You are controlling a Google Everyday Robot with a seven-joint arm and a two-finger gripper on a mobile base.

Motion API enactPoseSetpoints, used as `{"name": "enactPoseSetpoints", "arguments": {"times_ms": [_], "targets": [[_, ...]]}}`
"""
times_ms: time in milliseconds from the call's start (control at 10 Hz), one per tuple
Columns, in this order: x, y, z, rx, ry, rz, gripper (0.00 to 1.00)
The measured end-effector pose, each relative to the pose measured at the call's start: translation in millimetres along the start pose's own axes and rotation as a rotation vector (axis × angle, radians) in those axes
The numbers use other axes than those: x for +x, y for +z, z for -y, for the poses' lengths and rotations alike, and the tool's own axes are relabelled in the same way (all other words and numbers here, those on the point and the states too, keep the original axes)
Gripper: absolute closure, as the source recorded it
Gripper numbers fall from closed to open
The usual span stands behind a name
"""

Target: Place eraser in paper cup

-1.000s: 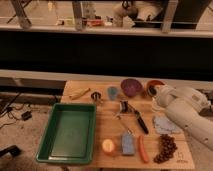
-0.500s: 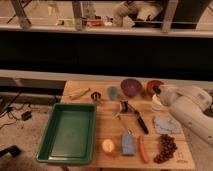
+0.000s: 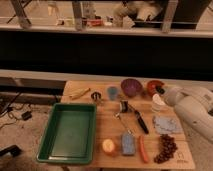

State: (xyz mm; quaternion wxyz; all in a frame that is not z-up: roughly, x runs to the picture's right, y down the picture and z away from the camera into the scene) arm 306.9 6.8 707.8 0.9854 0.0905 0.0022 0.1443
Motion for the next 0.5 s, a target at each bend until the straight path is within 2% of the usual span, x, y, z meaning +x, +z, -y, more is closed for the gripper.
{"name": "enactPoseSetpoints", "arguments": {"times_ms": [500], "targets": [[8.0, 2.9, 5.1, 0.011, -0.007, 0.012, 0.94]]}}
